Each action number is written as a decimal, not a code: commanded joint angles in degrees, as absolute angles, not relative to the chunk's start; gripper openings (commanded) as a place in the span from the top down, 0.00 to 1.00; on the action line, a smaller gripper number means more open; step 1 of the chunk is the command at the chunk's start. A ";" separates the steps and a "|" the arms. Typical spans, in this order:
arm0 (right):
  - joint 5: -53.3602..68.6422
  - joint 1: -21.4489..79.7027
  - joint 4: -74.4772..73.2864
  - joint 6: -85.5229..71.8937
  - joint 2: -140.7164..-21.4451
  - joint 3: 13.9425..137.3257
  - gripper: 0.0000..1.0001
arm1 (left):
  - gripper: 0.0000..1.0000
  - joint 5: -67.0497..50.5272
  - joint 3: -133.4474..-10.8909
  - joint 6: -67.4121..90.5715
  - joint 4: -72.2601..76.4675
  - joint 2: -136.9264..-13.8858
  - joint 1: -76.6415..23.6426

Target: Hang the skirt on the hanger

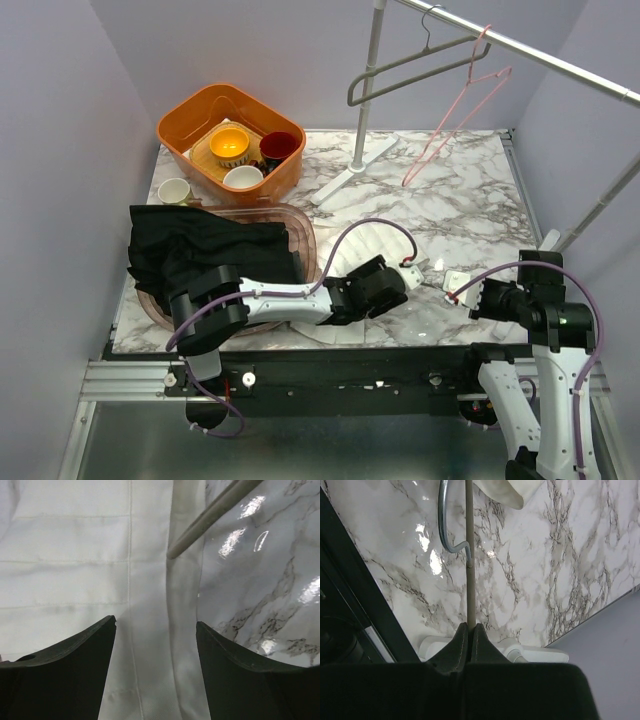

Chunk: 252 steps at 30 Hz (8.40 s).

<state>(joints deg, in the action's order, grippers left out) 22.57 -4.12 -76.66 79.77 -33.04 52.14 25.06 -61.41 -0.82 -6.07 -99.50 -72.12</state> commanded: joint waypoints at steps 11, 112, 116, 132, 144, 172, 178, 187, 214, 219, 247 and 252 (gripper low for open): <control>26.01 -3.78 -80.68 77.17 -32.78 54.49 0.99 | 0.25 37.27 -58.01 -7.91 4.75 -104.15 -72.42; 63.64 -3.78 -42.02 52.13 -43.32 45.97 1.00 | 0.22 -28.22 -87.02 29.10 -7.73 -96.18 -44.48; 63.54 -3.78 -38.15 49.05 -47.89 46.58 0.99 | 0.12 -25.49 -83.85 20.52 -10.36 -88.96 -40.79; 61.62 -0.80 -53.08 60.99 -51.33 51.41 0.99 | 0.02 -25.32 -64.76 -38.40 -23.20 -72.59 -45.96; 57.57 6.85 -51.42 59.15 -50.80 52.56 0.99 | 0.30 -29.43 -75.93 -38.24 -31.37 -87.09 -50.80; 48.08 -4.21 -49.04 30.24 -50.80 64.60 0.14 | 1.00 -25.94 -50.02 7.81 -1.94 -70.24 -46.06; 51.93 -6.24 -51.59 35.13 -51.06 57.68 0.14 | 1.00 -21.63 -44.04 17.75 4.65 -64.61 -45.00; 54.68 -0.18 -40.37 28.71 -58.62 48.79 0.17 | 1.00 -20.65 -45.70 24.95 10.98 -63.54 -44.47; 23.91 -1.41 -23.12 4.74 -59.33 54.40 0.99 | 1.00 -25.05 -52.63 6.95 -12.12 -65.56 -44.47; 21.28 -1.93 -21.89 5.45 -57.48 55.55 0.99 | 1.00 -24.35 -56.33 2.83 -18.71 -68.90 -44.47; 34.44 -4.48 -23.02 -2.02 -65.99 59.86 0.81 | 1.00 -22.94 -54.86 28.28 9.03 -72.76 -44.56; 37.26 -4.48 -23.82 -1.58 -70.65 60.12 0.89 | 1.00 -25.05 -54.23 27.16 11.52 -75.50 -44.74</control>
<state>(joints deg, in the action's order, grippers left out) 32.77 -4.01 -23.62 -0.43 -67.44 61.08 -23.83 -55.42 23.59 4.10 -73.32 -44.95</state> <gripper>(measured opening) 0.178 0.089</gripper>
